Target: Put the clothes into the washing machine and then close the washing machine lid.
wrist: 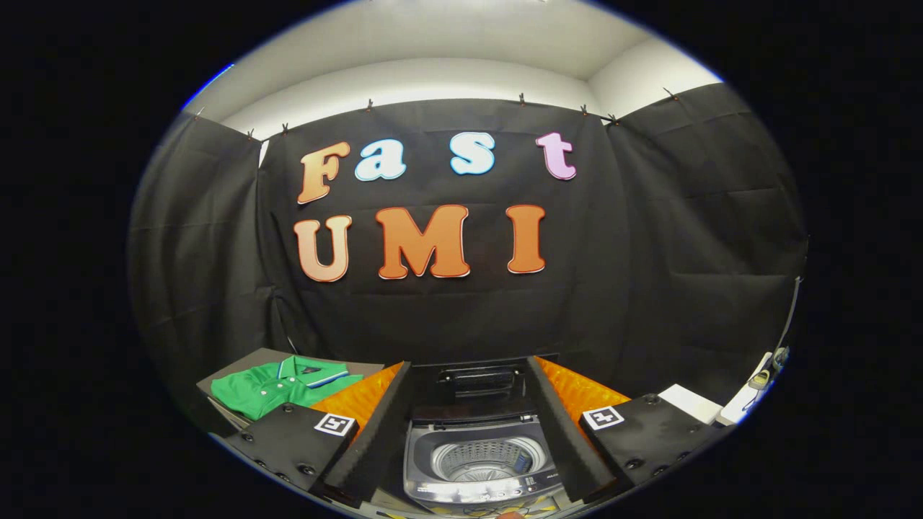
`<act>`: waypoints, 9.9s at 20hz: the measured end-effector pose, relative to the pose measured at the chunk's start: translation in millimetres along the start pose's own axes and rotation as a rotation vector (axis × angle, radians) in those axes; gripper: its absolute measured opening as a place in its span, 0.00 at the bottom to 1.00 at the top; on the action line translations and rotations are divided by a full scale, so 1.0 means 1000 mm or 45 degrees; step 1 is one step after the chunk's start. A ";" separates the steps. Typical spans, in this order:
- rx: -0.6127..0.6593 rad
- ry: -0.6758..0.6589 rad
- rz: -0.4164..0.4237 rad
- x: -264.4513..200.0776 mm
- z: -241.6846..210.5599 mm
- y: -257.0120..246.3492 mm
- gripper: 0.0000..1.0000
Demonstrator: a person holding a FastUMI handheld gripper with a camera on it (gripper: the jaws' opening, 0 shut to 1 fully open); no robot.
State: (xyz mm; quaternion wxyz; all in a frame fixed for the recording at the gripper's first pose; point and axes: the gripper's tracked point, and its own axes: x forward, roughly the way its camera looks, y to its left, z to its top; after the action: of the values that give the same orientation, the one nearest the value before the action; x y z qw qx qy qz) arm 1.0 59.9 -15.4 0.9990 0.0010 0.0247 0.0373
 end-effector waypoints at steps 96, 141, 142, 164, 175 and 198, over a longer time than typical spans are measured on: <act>0.099 0.330 0.058 0.103 -0.089 -0.084 0.16; -0.002 0.935 0.032 0.234 -0.377 -0.116 1.00; -0.006 0.923 0.022 0.232 -0.368 -0.118 1.00; -0.051 0.458 0.056 0.264 -0.136 -0.124 0.97; -0.072 0.381 0.091 0.322 -0.111 -0.109 0.97; -0.016 0.412 0.124 0.359 -0.144 -0.111 0.97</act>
State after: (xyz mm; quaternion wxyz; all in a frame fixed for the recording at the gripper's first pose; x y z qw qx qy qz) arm 360.2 -24.4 -177.3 0.9790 -0.0100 0.1849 0.0856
